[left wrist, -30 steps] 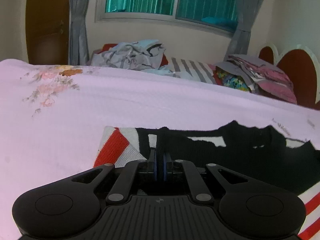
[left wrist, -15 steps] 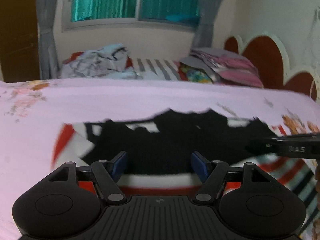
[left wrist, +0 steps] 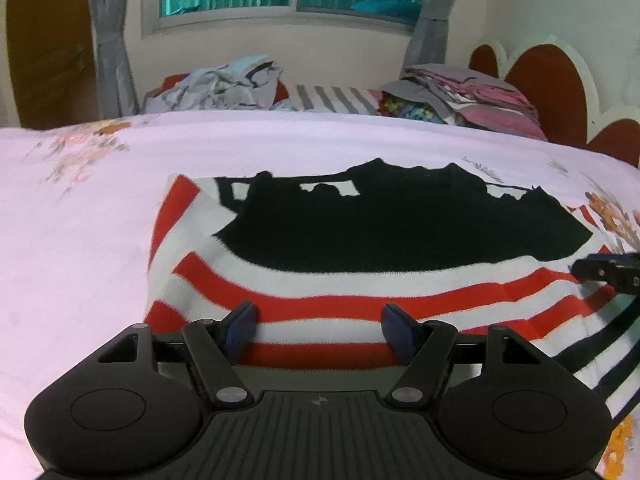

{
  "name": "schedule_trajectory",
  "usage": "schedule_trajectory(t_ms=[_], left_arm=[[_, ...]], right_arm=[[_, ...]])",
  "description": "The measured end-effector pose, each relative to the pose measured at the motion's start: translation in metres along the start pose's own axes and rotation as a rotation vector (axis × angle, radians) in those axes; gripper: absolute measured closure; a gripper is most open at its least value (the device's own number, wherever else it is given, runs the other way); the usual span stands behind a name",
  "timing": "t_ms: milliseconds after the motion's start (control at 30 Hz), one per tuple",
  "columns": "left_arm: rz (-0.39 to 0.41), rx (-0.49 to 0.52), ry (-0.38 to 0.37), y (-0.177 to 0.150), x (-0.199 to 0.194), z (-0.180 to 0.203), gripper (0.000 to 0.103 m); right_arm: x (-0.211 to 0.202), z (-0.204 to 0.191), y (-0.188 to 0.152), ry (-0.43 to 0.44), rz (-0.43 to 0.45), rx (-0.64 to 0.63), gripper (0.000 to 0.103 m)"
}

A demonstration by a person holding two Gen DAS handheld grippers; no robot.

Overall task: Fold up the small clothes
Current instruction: 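Open both tools and lift them off the folded sweater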

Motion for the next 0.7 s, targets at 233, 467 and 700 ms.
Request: schedule_trajectory(t_ms=[233,467,700], left_arm=[[-0.017,0.015,-0.030,-0.005,-0.013,0.013,0.034],[-0.036,0.042,-0.026,-0.016,-0.016,0.012,0.034],[-0.042,0.053,-0.029,-0.019,-0.023,0.003,0.033]], right_arm=[[-0.027,-0.037,-0.001,0.073,0.022,0.055,0.074],[-0.027,-0.055,-0.021,0.026,-0.028,0.015,0.074],[-0.042,-0.030,-0.039,-0.067,-0.051,0.007,0.074]])
Point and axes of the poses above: each gripper's, at about its wrist camera, not at the fingertips, and x roughly the way its jaws point, z to its right, y to its top, the point moved 5 cm from there along x, roughly the way its jaws point, and after that the axes turned 8 degrees about -x, right-handed, at the moved point
